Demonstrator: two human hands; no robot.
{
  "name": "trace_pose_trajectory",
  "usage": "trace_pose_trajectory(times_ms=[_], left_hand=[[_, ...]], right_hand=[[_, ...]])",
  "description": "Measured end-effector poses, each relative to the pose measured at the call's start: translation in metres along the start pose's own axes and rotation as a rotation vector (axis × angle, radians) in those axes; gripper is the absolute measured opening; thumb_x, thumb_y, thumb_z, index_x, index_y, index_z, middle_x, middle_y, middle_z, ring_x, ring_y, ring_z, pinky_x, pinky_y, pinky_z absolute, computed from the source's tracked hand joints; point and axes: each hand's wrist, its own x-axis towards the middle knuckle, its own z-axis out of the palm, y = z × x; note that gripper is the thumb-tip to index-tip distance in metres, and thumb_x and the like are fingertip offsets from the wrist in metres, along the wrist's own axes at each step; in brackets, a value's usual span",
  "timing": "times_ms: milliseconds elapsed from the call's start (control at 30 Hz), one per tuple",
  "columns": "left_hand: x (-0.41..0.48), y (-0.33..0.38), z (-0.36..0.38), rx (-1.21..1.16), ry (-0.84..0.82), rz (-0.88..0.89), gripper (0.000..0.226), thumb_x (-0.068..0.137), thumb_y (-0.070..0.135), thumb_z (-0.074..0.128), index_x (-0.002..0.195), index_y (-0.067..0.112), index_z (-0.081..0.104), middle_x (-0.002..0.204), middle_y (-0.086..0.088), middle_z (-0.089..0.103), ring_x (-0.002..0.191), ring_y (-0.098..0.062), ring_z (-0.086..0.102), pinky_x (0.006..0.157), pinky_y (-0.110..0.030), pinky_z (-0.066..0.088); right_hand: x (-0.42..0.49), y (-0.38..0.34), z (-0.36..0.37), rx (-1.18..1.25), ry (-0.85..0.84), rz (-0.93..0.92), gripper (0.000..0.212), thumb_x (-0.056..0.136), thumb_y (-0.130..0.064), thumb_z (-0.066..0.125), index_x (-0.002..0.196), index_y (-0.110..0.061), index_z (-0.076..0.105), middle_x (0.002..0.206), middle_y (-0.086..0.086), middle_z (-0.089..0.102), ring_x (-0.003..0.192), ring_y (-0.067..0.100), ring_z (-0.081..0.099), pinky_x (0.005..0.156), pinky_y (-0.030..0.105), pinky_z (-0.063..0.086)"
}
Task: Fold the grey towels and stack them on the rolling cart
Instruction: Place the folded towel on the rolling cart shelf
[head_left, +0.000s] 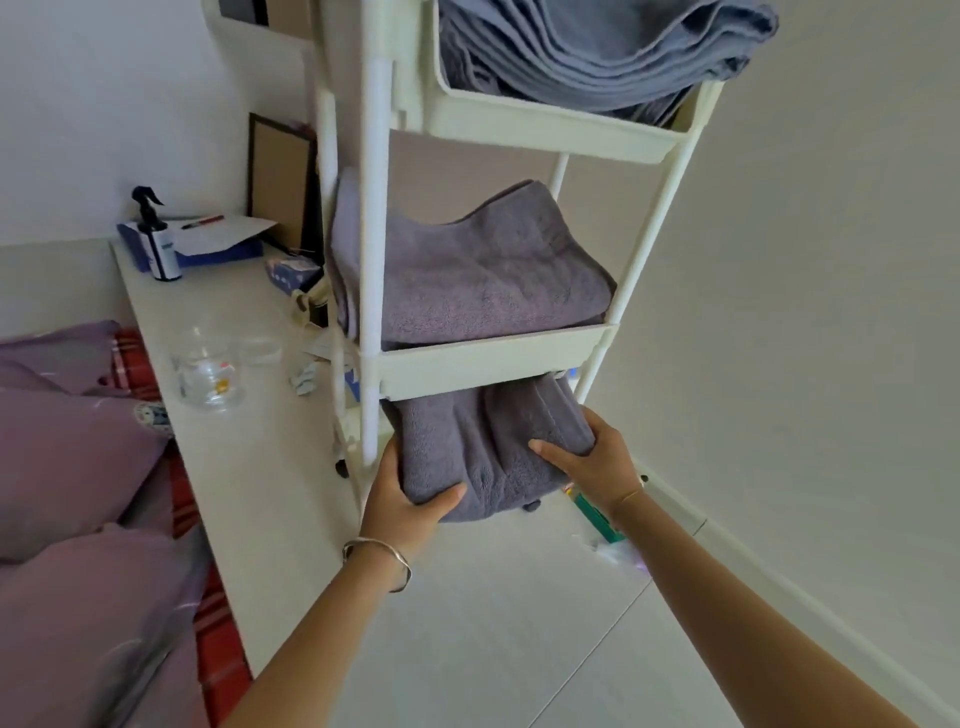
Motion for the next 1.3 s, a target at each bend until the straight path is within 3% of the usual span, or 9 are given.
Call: trace_pose_trajectory(times_ms=[133, 233, 333, 833, 967, 1033, 1167, 1233, 1300], left_hand=[[0.016, -0.001, 0.011, 0.034, 0.147, 0.050, 0.083, 0.067, 0.010, 0.082, 0.139, 0.018, 0.041, 0.127, 0.005, 0.056, 0.111, -0.010, 0.055, 0.092, -0.022, 0.045], [0.027, -0.001, 0.015, 0.113, 0.202, 0.088, 0.088, 0.069, 0.012, 0.080, 0.144, 0.019, 0.034, 0.135, 0.005, 0.051, 0.117, -0.012, 0.052, 0.095, -0.020, 0.042], [0.032, -0.009, 0.019, 0.192, 0.233, 0.074, 0.091, 0.071, 0.017, 0.079, 0.146, 0.021, 0.028, 0.139, 0.003, 0.049, 0.123, -0.018, 0.050, 0.103, -0.033, 0.043], [0.028, -0.035, 0.029, 0.442, 0.301, -0.012, 0.102, 0.076, 0.017, 0.076, 0.150, 0.015, 0.006, 0.151, -0.007, 0.028, 0.134, -0.024, 0.037, 0.109, -0.037, 0.033], [0.016, -0.023, 0.035, 0.622, 0.309, 0.014, 0.097, 0.082, 0.017, 0.068, 0.150, 0.012, -0.003, 0.157, -0.010, 0.009, 0.142, -0.027, 0.022, 0.112, -0.039, 0.027], [0.012, -0.022, 0.040, 0.772, 0.322, 0.169, 0.087, 0.084, 0.017, 0.061, 0.149, 0.009, 0.003, 0.157, -0.016, 0.006, 0.145, -0.030, 0.013, 0.117, -0.040, 0.019], [0.023, -0.033, 0.051, 1.169, 0.305, 0.406, 0.059, 0.086, 0.027, 0.033, 0.140, 0.005, 0.038, 0.146, -0.016, 0.039, 0.135, -0.033, 0.037, 0.113, -0.040, 0.022], [0.034, -0.031, 0.052, 1.331, 0.159, 0.255, 0.056, 0.094, 0.030, 0.025, 0.144, 0.006, 0.031, 0.149, -0.016, 0.033, 0.139, -0.032, 0.031, 0.115, -0.043, 0.018], [0.047, -0.032, 0.048, 1.432, -0.020, 0.003, 0.055, 0.101, 0.036, 0.019, 0.150, 0.011, 0.011, 0.157, -0.015, 0.011, 0.145, -0.031, 0.009, 0.117, -0.044, 0.001]], right_hand=[[0.021, 0.010, 0.021, -0.008, 0.036, -0.047, 0.050, 0.073, -0.021, 0.080, 0.119, -0.014, 0.059, 0.100, -0.004, 0.063, 0.088, 0.012, 0.058, 0.063, 0.004, 0.045], [0.036, 0.019, 0.033, -0.063, 0.039, -0.050, 0.053, 0.076, -0.025, 0.078, 0.123, -0.013, 0.056, 0.101, -0.002, 0.063, 0.089, 0.016, 0.058, 0.070, 0.016, 0.047], [0.047, 0.030, 0.040, -0.118, 0.034, -0.054, 0.053, 0.077, -0.028, 0.076, 0.124, -0.013, 0.055, 0.108, 0.005, 0.065, 0.098, 0.024, 0.060, 0.080, 0.032, 0.049], [0.057, 0.055, 0.049, -0.343, -0.048, -0.095, 0.047, 0.081, -0.026, 0.071, 0.121, -0.005, 0.055, 0.107, 0.016, 0.065, 0.100, 0.035, 0.058, 0.074, 0.029, 0.040], [0.058, 0.058, 0.049, -0.435, -0.081, -0.112, 0.069, 0.082, -0.030, 0.070, 0.140, -0.012, 0.037, 0.127, 0.012, 0.057, 0.112, 0.034, 0.055, 0.084, 0.036, 0.044], [0.056, 0.055, 0.051, -0.470, -0.005, -0.206, 0.078, 0.083, -0.026, 0.068, 0.147, -0.014, 0.024, 0.143, 0.009, 0.042, 0.125, 0.031, 0.046, 0.096, 0.041, 0.042], [0.057, 0.049, 0.067, -0.716, 0.176, -0.702, 0.040, 0.085, -0.019, 0.053, 0.124, -0.010, 0.059, 0.133, 0.013, 0.054, 0.121, 0.034, 0.049, 0.106, 0.039, 0.027], [0.060, 0.050, 0.075, -0.836, 0.035, -0.692, 0.040, 0.092, -0.030, 0.038, 0.119, -0.014, 0.064, 0.133, 0.014, 0.054, 0.126, 0.034, 0.048, 0.110, 0.042, 0.022], [0.061, 0.056, 0.077, -0.954, -0.223, -0.483, 0.053, 0.098, -0.043, 0.019, 0.138, -0.022, 0.046, 0.152, 0.008, 0.032, 0.143, 0.029, 0.023, 0.117, 0.044, 0.007]])
